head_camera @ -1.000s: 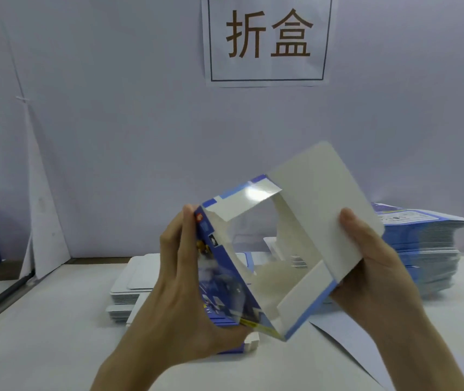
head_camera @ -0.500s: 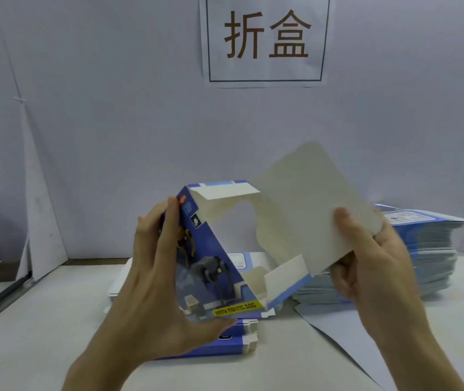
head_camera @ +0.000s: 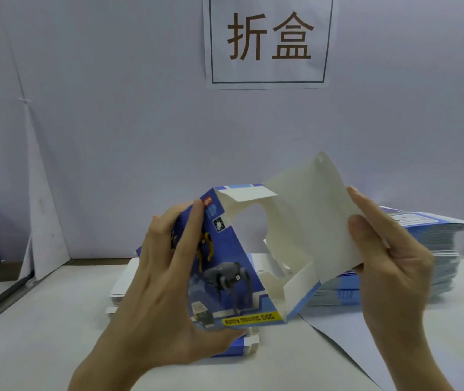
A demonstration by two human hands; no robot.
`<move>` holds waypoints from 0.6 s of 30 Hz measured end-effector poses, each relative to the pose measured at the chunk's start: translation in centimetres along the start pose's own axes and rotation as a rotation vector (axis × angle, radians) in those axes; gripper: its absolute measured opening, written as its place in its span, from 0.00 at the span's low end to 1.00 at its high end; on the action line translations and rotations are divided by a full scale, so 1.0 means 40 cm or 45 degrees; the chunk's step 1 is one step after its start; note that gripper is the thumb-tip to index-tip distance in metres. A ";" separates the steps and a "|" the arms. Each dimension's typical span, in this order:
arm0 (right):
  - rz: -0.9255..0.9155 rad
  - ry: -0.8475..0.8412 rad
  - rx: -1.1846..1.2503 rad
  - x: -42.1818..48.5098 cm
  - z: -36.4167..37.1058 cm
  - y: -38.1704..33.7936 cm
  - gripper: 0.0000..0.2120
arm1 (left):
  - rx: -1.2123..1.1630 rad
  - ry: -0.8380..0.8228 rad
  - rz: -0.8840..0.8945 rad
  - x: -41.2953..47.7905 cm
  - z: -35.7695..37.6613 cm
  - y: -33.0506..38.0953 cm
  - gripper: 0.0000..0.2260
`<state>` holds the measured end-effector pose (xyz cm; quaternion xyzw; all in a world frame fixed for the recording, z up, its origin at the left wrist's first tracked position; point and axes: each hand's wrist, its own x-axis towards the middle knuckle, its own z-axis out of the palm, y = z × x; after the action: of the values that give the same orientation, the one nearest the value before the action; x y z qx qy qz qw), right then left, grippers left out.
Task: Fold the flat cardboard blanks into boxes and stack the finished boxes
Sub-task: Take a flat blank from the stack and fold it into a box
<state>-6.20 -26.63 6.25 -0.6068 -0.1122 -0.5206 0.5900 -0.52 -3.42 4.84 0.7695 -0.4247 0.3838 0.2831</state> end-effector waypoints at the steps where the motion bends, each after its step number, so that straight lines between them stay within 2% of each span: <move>1: 0.015 0.015 -0.001 0.005 -0.002 0.001 0.19 | 0.015 -0.003 0.012 0.004 -0.003 0.006 0.57; 4: 0.198 -0.042 0.257 0.020 -0.013 -0.008 0.11 | 0.107 -0.068 -0.032 0.013 -0.009 0.009 0.58; 6: 0.355 -0.100 0.395 0.028 -0.017 -0.018 0.13 | 0.234 -0.080 -0.018 0.015 -0.011 0.010 0.56; 7: 0.392 -0.120 0.367 0.029 -0.020 -0.016 0.13 | 0.285 -0.090 -0.014 0.017 -0.011 0.010 0.54; 10: 0.548 -0.200 0.443 0.029 -0.017 -0.004 0.10 | 0.270 -0.112 -0.010 0.014 -0.005 0.013 0.52; 13: 0.864 -0.367 0.749 0.023 -0.009 0.003 0.19 | 0.283 -0.131 0.009 0.011 -0.007 0.010 0.52; 15: 0.963 -0.448 0.738 0.019 -0.006 0.005 0.21 | 0.287 -0.138 0.010 0.009 -0.010 0.004 0.52; 18: 0.931 -0.359 0.488 0.020 0.002 0.011 0.16 | 0.279 -0.146 0.006 0.006 -0.014 -0.002 0.52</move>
<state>-5.50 -27.07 6.60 -0.5514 -0.0640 -0.1592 0.8164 -0.57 -3.05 5.33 0.8156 -0.3975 0.3838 0.1716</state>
